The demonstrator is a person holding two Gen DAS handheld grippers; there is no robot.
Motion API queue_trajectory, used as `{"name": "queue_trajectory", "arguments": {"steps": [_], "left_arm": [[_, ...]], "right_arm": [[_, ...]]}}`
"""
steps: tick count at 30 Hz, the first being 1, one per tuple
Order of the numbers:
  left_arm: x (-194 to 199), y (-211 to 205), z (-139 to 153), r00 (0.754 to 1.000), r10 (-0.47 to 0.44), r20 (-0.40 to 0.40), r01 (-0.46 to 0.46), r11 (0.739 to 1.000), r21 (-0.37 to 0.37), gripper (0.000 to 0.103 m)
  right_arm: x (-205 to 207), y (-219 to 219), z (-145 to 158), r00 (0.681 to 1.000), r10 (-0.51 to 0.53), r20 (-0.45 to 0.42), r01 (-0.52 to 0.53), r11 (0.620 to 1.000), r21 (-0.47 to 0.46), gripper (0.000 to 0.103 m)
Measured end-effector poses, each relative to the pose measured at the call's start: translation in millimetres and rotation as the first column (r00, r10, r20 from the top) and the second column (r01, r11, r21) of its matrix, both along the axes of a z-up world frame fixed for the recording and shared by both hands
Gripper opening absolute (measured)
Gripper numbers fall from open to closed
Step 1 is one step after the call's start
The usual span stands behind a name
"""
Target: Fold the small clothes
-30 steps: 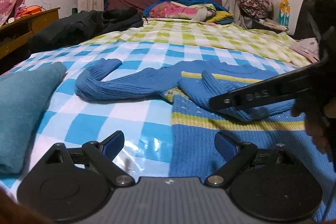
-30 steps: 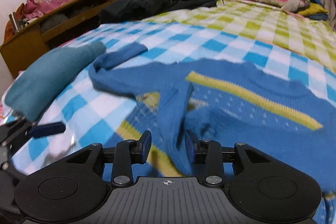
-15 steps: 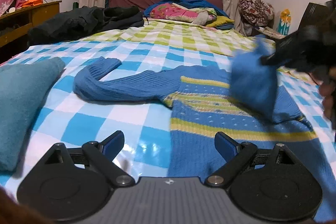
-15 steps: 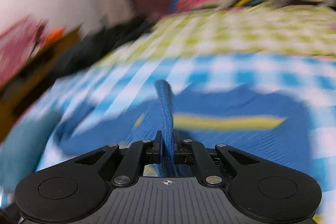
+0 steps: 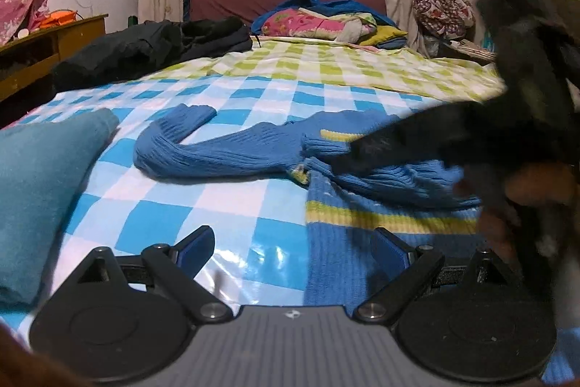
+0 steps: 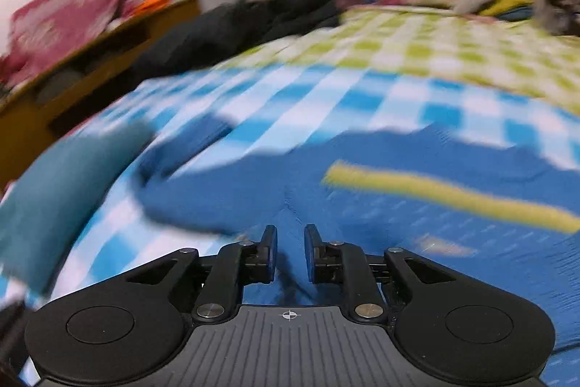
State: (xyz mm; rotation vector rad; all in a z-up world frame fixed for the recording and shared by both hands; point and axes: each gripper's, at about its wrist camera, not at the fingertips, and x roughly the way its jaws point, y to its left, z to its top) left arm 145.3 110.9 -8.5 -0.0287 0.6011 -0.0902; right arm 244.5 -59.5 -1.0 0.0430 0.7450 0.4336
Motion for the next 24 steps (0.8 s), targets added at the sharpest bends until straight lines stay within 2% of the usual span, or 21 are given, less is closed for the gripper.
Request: {"name": "queue_trajectory", "arguments": {"steps": [3,6,8,11,14,17,19,21,24], "left_arm": [[2,1,-1,1.000,0.002,-0.001,-0.002,1.000,0.002,0.098],[3,-1,-2,1.000,0.005,-0.005,-0.005,1.000,0.004,0.098],[4,-7,-1,1.000,0.000,-0.001,0.000,1.000,0.020,0.098],[9,-16,5,1.000,-0.007,0.018,0.006,0.999,0.037,0.098],[18,-30,10,0.999,-0.016,0.037,0.014,0.999,0.049,0.098],[32,-46,12,0.999,-0.030,0.045,0.027,0.997,0.067,0.098],[40,-55,11,0.998,-0.032,0.047,0.028,0.996,0.089,0.098],[43,-59,9,0.998,-0.032,0.045,0.027,0.993,0.112,0.098],[47,-59,-1,1.000,-0.024,0.015,0.022,0.991,0.129,0.098]], "right_arm": [[-15,-18,2,1.000,-0.020,0.023,0.019,1.000,0.002,0.029],[-34,-62,11,0.991,-0.126,0.055,0.125,0.992,0.020,0.032],[-46,-99,13,0.972,-0.221,0.080,0.221,0.975,0.010,0.032],[-58,-143,9,0.934,-0.337,0.117,0.347,0.935,-0.077,0.032],[-59,-174,-1,0.904,-0.411,0.118,0.425,0.895,-0.137,0.032],[-57,-190,-10,0.900,-0.422,0.110,0.435,0.891,-0.133,0.032],[-55,-189,-12,0.904,-0.405,0.135,0.424,0.891,-0.164,0.034],[-57,-185,-14,0.906,-0.380,0.184,0.415,0.883,-0.219,0.046],[-66,-187,-16,0.913,-0.346,0.217,0.395,0.882,-0.257,0.051]]}}
